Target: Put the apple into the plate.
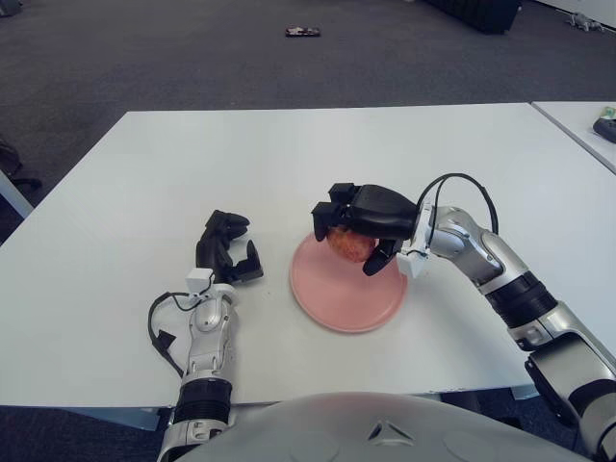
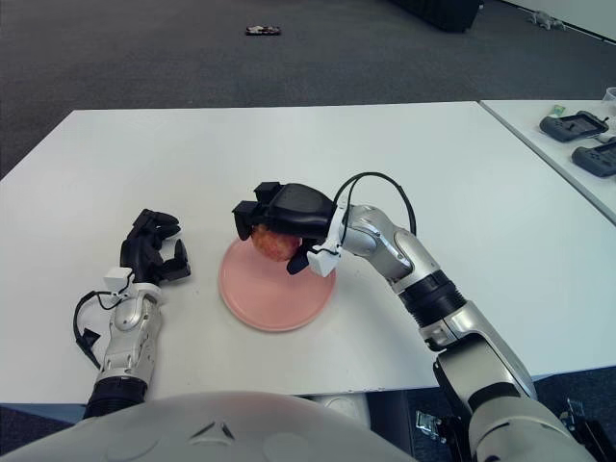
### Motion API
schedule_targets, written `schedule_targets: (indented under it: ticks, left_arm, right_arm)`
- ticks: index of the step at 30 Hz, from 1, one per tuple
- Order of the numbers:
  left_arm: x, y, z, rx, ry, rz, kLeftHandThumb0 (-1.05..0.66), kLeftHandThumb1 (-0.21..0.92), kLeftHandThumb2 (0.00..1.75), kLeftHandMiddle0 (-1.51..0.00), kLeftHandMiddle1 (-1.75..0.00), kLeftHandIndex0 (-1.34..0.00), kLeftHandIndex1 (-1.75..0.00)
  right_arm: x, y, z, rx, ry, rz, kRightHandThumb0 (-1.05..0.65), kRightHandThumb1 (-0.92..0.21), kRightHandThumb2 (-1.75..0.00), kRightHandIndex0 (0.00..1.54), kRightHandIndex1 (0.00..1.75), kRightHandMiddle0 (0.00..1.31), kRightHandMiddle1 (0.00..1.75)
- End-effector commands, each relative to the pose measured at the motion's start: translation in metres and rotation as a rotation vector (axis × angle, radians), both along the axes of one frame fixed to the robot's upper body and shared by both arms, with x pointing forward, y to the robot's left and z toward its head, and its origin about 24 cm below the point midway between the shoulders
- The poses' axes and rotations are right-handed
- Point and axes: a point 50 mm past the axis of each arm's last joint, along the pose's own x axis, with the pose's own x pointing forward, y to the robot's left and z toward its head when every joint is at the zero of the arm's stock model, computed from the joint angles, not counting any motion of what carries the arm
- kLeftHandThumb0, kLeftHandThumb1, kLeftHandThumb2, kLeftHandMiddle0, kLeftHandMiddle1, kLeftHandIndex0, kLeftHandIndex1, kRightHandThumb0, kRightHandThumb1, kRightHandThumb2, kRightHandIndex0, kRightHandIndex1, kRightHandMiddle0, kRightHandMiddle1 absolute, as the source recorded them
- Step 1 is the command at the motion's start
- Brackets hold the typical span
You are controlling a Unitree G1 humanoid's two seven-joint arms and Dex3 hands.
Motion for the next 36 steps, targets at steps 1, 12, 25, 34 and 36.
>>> schedule_targets:
  ticks: [1,12,25,34,36]
  left_arm:
    - [-0.011,0.003,-0.017,-0.009,0.115,0.022,-0.01,0.01,1.68,-0.84,-1.75,-0.61,-1.74]
    - [-0.011,0.004,-0.017,-0.023,0.115,0.022,-0.01,-0.01,1.70,-0.87,-1.75,-0.62,-1.74]
    - [-0.010,0.004,-0.017,-0.045,0.107,0.022,-0.01,-0.01,1.70,-0.86,-1.75,-0.61,-1.75]
    - [-0.009,0.004,-0.017,-0.045,0.134,0.047,-0.01,0.09,1.60,-0.79,-1.75,-0.54,-1.75]
    - [-0.009,0.004,-0.017,-0.051,0.135,0.054,-0.01,0.09,1.60,-0.79,-1.75,-0.54,-1.75]
  right_arm:
    - [0.003,-0.003,0.000,-0.004,0.002,0.007,-0.56,-0.12,-1.56,1.29,1.75,0.77,1.75]
    - [0.003,-0.006,-0.013,-0.004,0.041,0.024,-0.44,-0.47,-1.11,0.43,1.72,0.48,1.75]
    - [0.004,-0.009,-0.008,-0.080,0.023,0.087,-1.00,-0.85,-0.62,0.00,0.06,0.00,0.13]
    - [0.002,-0.012,-0.009,-0.047,0.084,0.096,-1.05,-0.92,-0.59,0.00,0.00,0.00,0.00]
    - [0.002,-0.012,-0.009,-0.042,0.087,0.101,-1.05,-0.92,-0.59,0.00,0.00,0.00,0.00]
